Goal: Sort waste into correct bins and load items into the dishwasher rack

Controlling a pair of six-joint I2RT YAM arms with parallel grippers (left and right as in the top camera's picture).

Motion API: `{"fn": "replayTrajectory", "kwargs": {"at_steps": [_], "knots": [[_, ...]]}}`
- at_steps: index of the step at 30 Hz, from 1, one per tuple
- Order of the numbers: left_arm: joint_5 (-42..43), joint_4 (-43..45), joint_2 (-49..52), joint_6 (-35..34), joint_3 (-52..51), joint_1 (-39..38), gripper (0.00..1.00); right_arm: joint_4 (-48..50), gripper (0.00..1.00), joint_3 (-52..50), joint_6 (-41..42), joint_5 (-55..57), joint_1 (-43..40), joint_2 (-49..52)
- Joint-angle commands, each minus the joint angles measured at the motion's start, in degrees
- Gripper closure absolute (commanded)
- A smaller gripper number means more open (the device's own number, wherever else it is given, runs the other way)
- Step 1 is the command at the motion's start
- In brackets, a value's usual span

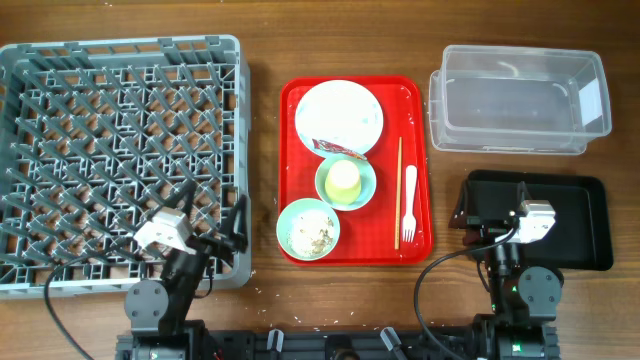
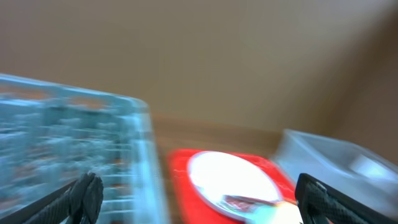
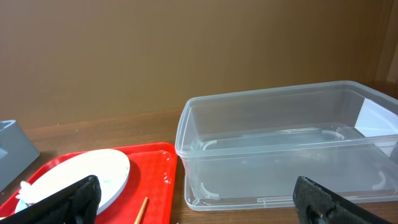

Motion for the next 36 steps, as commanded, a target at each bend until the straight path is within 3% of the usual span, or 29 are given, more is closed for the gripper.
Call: {"fn": "replayTrajectory", "kwargs": {"at_steps": [1,4,9,12,17,19,23,24,28,33,36], "knots": [[-24.85,-2.89,-0.39,2.38,-0.04,0.39,0.0,0.22,0.0,-0.07,-0.72,-0.52,0.24,-0.39],[-23.41,-7.23,-0.39,5.18,-0.02,0.37,0.0,0.22,0.0,-0.07,-0.72,-0.52,0.24,-0.39],[-7.67,-8.15,-0.33,5.49,-0.04,0.37,0.0,0.22,0.0,-0.07,-0.72,-0.52,0.24,-0.39],[0.85,-7.37,-0.33,11.67,-0.02,0.37,0.0,0.22,0.0,-0.07,-0.72,-0.55,0.24,-0.39],[1.42,-7.37,1.88,11.61,-0.02,0.37,0.0,2.91,0.0,-0.07,-0.2,1.14,0.24,-0.39],[1.05,-7.3,4.68,11.63,-0.02,0.37,0.0,5.46,0.0,-0.07,11.43,-3.74,0.24,-0.39],[0.31,-4.79,6.88,11.61,-0.02,0.37,0.0,6.99,0.0,-0.07,49.42,-2.47,0.24,-0.39],[0.31,-4.48,6.88,11.61,-0.02,0.37,0.0,8.35,0.0,-0.07,54.69,-3.17,0.24,-0.39],[0.31,-4.46,6.88,11.61,-0.02,0.37,0.0,30.47,0.0,0.76,47.54,-9.66,0.24,-0.22],[0.33,-4.52,6.88,11.58,-0.02,0.37,0.0,26.99,0.0,13.66,35.89,-17.99,0.24,8.83],[0.33,-6.03,6.88,11.58,-0.02,0.37,0.0,17.03,0.0,31.93,20.87,-30.86,0.24,28.39]]}}
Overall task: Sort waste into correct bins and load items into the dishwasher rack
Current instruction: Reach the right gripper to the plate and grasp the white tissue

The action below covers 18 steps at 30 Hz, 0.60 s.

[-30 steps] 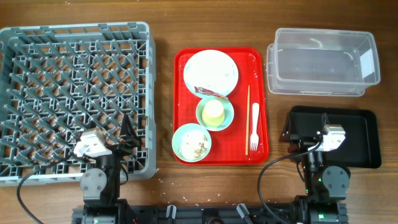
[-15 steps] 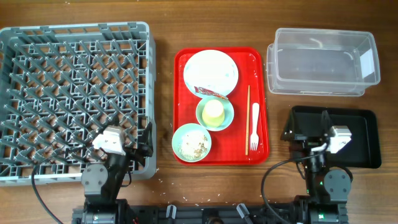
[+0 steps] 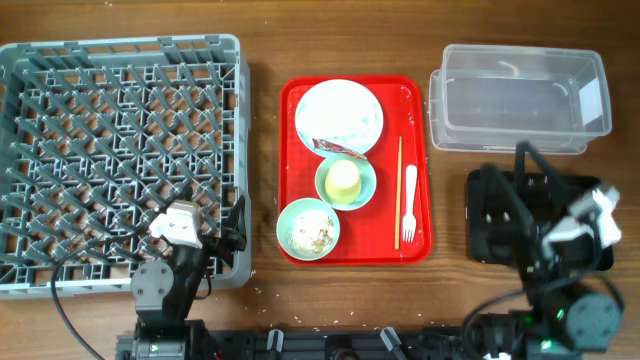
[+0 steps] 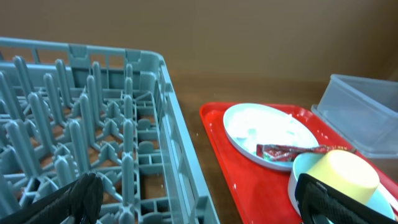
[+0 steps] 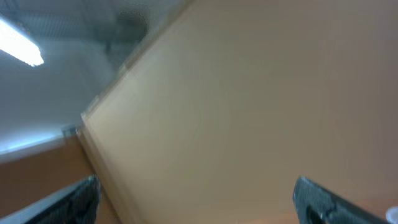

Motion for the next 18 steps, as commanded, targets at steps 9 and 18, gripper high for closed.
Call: {"fn": "replayTrajectory", "kwargs": {"at_steps": [9,18], "knots": [[0.68,-2.29,0.0,0.9,-0.02,0.24,0.0,-56.35,0.0,58.51,-42.18,-1.62,15.54,54.4],[0.66,-2.29,0.0,0.9,-0.02,0.24,0.0,-75.97,0.0,81.96,-45.72,10.01,27.23,83.14]]}}
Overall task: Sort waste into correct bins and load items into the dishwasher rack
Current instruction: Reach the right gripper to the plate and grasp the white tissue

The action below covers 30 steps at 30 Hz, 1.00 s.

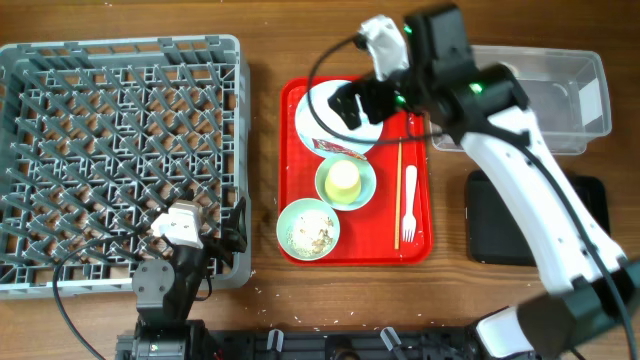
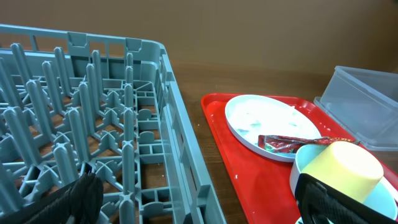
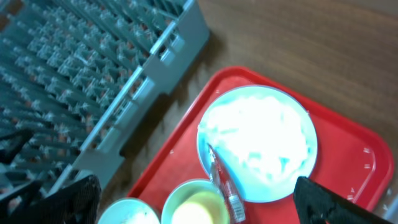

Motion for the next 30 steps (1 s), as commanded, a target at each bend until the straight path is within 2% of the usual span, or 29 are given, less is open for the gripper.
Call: {"fn": "replayTrajectory", "kwargs": {"at_steps": [1,6,8,9,10,12,15,21,27,29,30], "knots": [[0.7,-0.37,-0.26,0.74,-0.04,0.24,0.0,-3.06,0.0,9.33,0.42,6.23,2.25,9.31],[0.68,-0.37,-0.26,0.74,-0.04,0.24,0.0,4.39,0.0,8.33,22.97,1.51,2.75,16.5],[0.7,-0.37,-0.26,0.72,-0.04,0.24,0.0,7.02,0.02,7.74,23.39,1.86,3.56,19.43],[0.68,-0.37,-0.26,0.72,-0.04,0.24,0.0,7.28,0.09,7.72,23.41,5.97,4.98,21.57],[0.7,-0.37,-0.26,0.74,-0.04,0.24,0.0,7.37,0.09,7.72,23.3,10.19,6.58,22.88],[0.7,-0.37,-0.26,0.74,-0.04,0.24,0.0,9.05,0.09,7.72,14.8,15.13,10.38,25.62],[0.7,-0.37,-0.26,0.74,-0.04,0.24,0.0,10.16,0.1,7.72,14.93,25.22,14.23,29.55],[0.7,-0.37,-0.26,0.74,-0.04,0.24,0.0,9.53,0.24,7.69,22.18,30.01,15.28,32.81],[0.7,-0.37,-0.26,0.72,-0.04,0.24,0.0,8.33,0.22,7.69,22.14,30.36,15.28,35.58],[0.68,-0.37,-0.26,0.74,-0.04,0.24,0.0,8.33,0.26,7.69,22.08,30.32,15.28,36.52],[0.7,-0.37,-0.26,0.74,-0.04,0.24,0.0,8.41,0.31,7.72,22.08,30.56,15.28,36.54]]}}
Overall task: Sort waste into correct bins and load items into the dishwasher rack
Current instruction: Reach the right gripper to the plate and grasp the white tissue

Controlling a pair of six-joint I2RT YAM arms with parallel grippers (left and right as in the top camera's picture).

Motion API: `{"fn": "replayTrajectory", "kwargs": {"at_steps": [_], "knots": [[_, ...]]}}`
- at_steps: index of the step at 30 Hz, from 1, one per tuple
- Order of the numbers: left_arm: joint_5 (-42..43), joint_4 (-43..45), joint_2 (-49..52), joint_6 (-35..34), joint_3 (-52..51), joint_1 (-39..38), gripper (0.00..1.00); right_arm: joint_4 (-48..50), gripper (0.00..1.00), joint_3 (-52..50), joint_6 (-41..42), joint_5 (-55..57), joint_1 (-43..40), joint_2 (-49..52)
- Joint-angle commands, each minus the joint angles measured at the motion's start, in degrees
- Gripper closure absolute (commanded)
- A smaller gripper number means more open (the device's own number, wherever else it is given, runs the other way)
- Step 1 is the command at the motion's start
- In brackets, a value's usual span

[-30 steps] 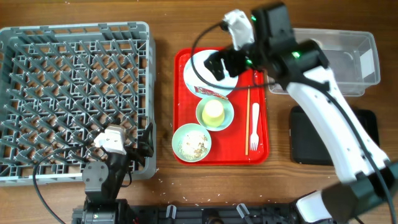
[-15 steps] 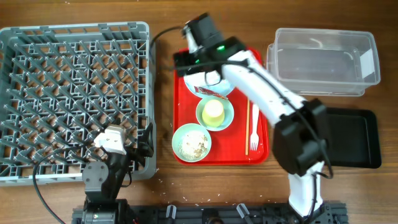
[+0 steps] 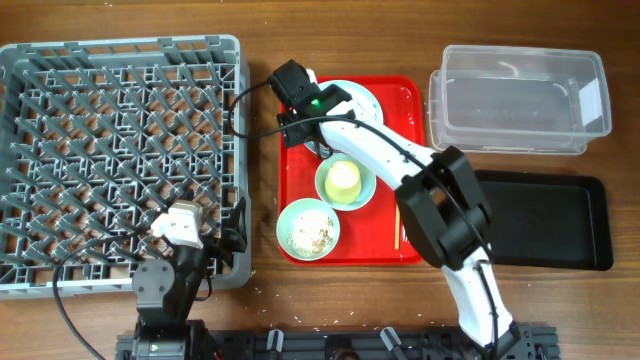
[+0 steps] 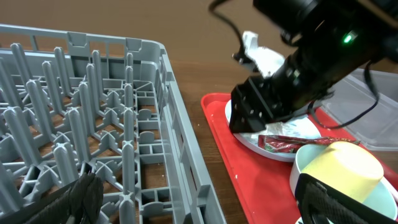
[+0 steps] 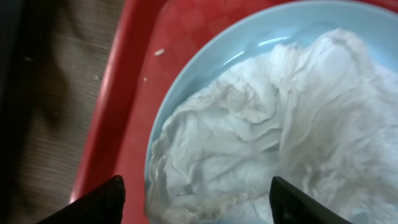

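Observation:
My right gripper (image 3: 298,122) hangs open low over the left side of a pale blue plate (image 5: 205,56) on the red tray (image 3: 300,165). A crumpled white napkin (image 5: 261,124) lies on the plate between and ahead of its fingers (image 5: 102,199), untouched. The left wrist view shows that gripper (image 4: 261,115) at the plate's near rim, beside a red sauce packet (image 4: 283,144). A yellow cup (image 3: 345,178) sits in a teal bowl, and a bowl of food scraps (image 3: 308,228) is nearer the front. My left gripper (image 3: 232,228) rests open at the grey dishwasher rack's (image 3: 120,150) front right corner.
A clear plastic bin (image 3: 518,97) stands at the back right, a black bin (image 3: 545,220) in front of it. My right arm reaches across the tray and hides most of the fork and chopstick. Wooden table shows between rack and tray.
My right gripper was high above the tray's back edge with the whole plate in view. Now it is low and close over the plate's left side, still open. The left arm is unchanged.
Both grippers rested open at the table's front, the right one by the black bin. Then the right arm was raised, its camera facing the wall. Later it was over the plate from the back, and now it is close above the napkin.

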Motion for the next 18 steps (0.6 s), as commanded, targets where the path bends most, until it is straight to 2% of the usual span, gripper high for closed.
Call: {"fn": "replayTrajectory", "kwargs": {"at_steps": [1,4,6,11,18], "knots": [[0.68,-0.37,-0.26,0.7,-0.04,0.24,0.0,0.31,0.39,0.11,0.52,1.07,-0.17,1.27],[0.7,-0.37,-0.26,0.7,-0.04,0.24,0.0,0.07,0.66,0.61,0.52,2.97,-0.17,1.22],[0.7,-0.37,-0.26,0.72,-0.04,0.24,0.0,-0.13,0.94,0.68,0.68,2.99,-0.17,-0.33],[0.7,-0.37,-0.24,0.72,-0.04,0.24,0.0,-0.2,0.96,0.76,0.63,2.23,-0.17,-5.2],[0.68,-0.37,-0.26,0.72,-0.04,0.24,0.0,-0.37,0.96,0.76,0.7,-6.08,-0.17,-5.68]]}}
